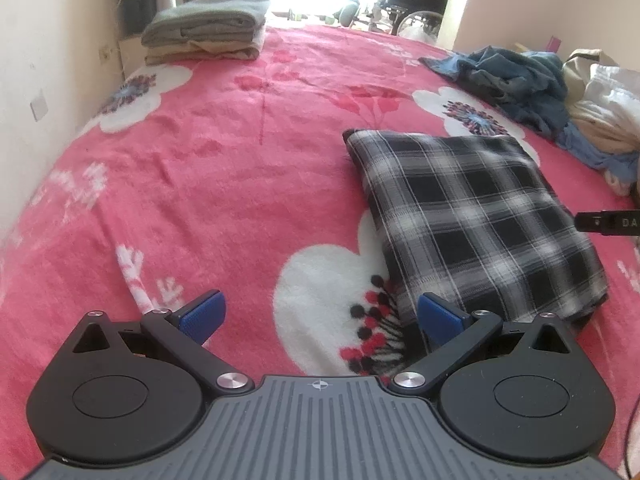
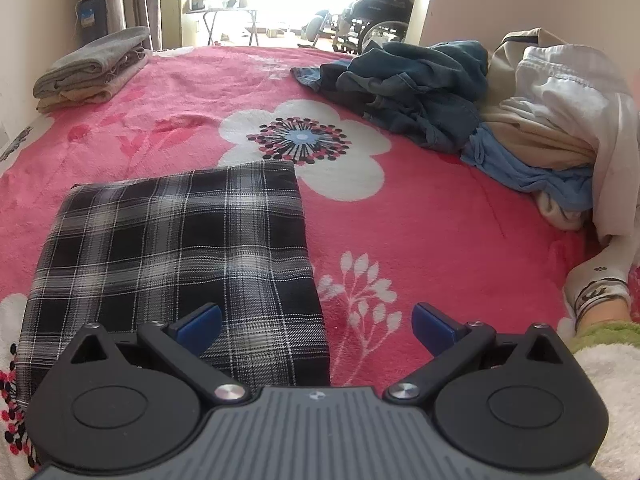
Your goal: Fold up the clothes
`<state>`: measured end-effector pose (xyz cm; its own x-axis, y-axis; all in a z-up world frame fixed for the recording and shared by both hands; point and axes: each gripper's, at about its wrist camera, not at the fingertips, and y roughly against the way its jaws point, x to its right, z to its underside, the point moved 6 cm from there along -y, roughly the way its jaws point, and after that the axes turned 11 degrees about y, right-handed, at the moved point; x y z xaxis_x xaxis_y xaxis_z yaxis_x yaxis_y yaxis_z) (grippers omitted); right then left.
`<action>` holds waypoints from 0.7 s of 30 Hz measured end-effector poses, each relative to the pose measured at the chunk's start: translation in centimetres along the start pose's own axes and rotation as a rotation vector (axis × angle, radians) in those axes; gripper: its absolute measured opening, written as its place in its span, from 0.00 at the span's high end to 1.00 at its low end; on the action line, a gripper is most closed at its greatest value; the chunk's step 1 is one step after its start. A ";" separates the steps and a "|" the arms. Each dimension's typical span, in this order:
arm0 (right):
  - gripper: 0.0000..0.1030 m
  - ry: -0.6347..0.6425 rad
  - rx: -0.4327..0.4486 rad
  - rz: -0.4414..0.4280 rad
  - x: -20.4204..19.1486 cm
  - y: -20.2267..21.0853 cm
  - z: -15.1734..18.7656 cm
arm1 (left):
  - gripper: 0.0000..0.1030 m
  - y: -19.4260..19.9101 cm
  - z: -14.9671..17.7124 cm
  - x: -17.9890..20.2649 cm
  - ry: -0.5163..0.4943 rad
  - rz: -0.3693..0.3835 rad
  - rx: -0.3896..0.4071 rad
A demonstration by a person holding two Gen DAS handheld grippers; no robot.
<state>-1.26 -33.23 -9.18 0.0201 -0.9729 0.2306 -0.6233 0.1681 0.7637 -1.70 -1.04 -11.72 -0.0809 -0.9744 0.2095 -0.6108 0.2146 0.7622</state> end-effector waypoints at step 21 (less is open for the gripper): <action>0.00 -0.219 0.108 -0.259 2.1 0.5 0.1 | 0.00 -2.8 -2.2 1.4 0.012 0.091 -0.090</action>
<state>-1.60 -35.19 -8.34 0.0272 -0.9939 -0.1064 -0.6988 -0.0950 0.7090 1.58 -2.90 -12.21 -0.1234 -0.9500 0.2869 -0.5282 0.3076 0.7915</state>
